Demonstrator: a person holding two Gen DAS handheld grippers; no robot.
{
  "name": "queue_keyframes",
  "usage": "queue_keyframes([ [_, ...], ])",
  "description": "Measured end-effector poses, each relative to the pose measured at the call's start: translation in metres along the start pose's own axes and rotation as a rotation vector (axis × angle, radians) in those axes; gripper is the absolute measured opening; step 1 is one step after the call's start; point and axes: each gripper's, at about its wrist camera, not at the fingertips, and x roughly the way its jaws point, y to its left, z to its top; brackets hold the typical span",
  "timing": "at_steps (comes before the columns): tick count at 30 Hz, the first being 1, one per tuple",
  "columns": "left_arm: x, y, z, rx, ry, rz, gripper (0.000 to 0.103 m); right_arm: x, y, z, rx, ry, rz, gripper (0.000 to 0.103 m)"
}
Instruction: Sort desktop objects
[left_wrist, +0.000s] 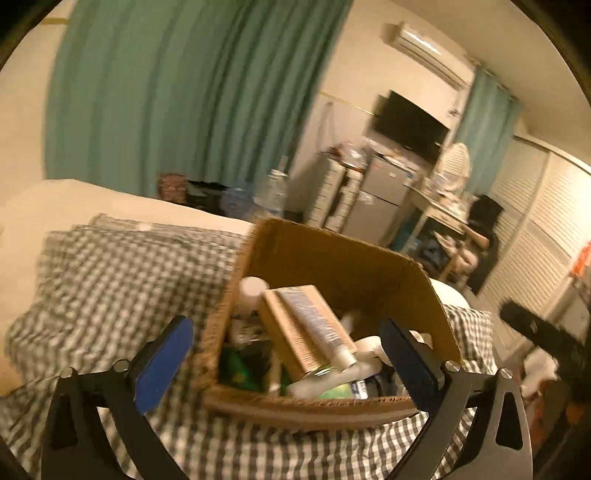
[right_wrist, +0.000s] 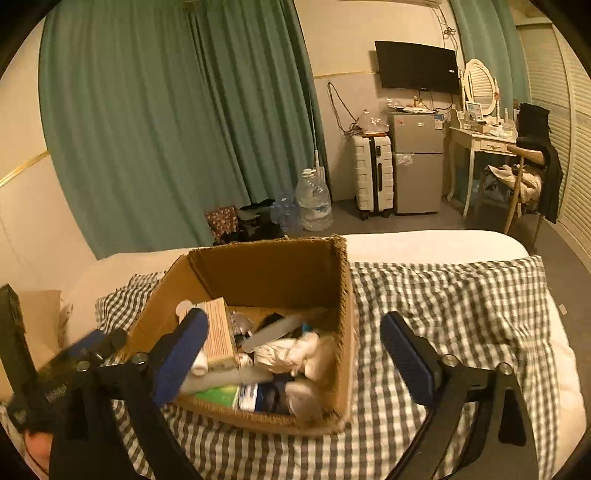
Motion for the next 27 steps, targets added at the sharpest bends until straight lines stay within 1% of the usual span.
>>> queue_keyframes([
  [2, -0.017, 0.001, -0.005, -0.003, -0.014, 0.04, 0.103, -0.017, -0.002, -0.015, 0.021, -0.009, -0.021, 0.103],
  [3, -0.026, 0.001, -0.012, -0.008, -0.023, 0.073, 0.103, -0.026, -0.003, -0.027, 0.039, -0.023, -0.008, 0.103],
  [5, -0.037, 0.002, -0.029, 0.007, -0.022, 0.1, 0.103, -0.034, -0.006, -0.05, 0.068, -0.029, -0.006, 0.103],
  [7, -0.044, 0.0, -0.053, 0.036, -0.015, 0.138, 0.103, -0.033, -0.005, -0.069, 0.074, -0.006, -0.015, 0.103],
  [9, -0.048, -0.002, -0.071, 0.07, -0.02, 0.151, 0.103, -0.026, -0.001, -0.083, 0.044, 0.049, -0.024, 0.103],
  [10, -0.048, -0.003, -0.076, 0.086, -0.01, 0.151, 0.103, -0.025, 0.002, -0.087, 0.02, 0.068, -0.035, 0.103],
  [12, -0.048, -0.007, -0.077, 0.095, 0.014, 0.156, 0.103, -0.026, 0.008, -0.096, -0.021, 0.073, -0.055, 0.103],
  [16, -0.054, -0.017, -0.078, 0.108, 0.006, 0.112, 0.103, -0.026, 0.016, -0.099, -0.037, 0.078, -0.046, 0.103],
  [19, -0.054, -0.027, -0.08, 0.152, 0.002, 0.117, 0.103, -0.026, 0.02, -0.1, -0.047, 0.073, -0.051, 0.103],
  [23, -0.047, -0.033, -0.083, 0.214, 0.003, 0.156, 0.103, -0.023, 0.021, -0.103, -0.061, 0.079, -0.065, 0.103],
  [25, -0.043, -0.032, -0.083, 0.217, 0.009, 0.167, 0.103, -0.02, 0.019, -0.104, -0.053, 0.079, -0.062, 0.103],
  [27, -0.039, -0.029, -0.083, 0.206, 0.014, 0.162, 0.103, -0.016, 0.019, -0.106, -0.048, 0.091, -0.051, 0.103],
])
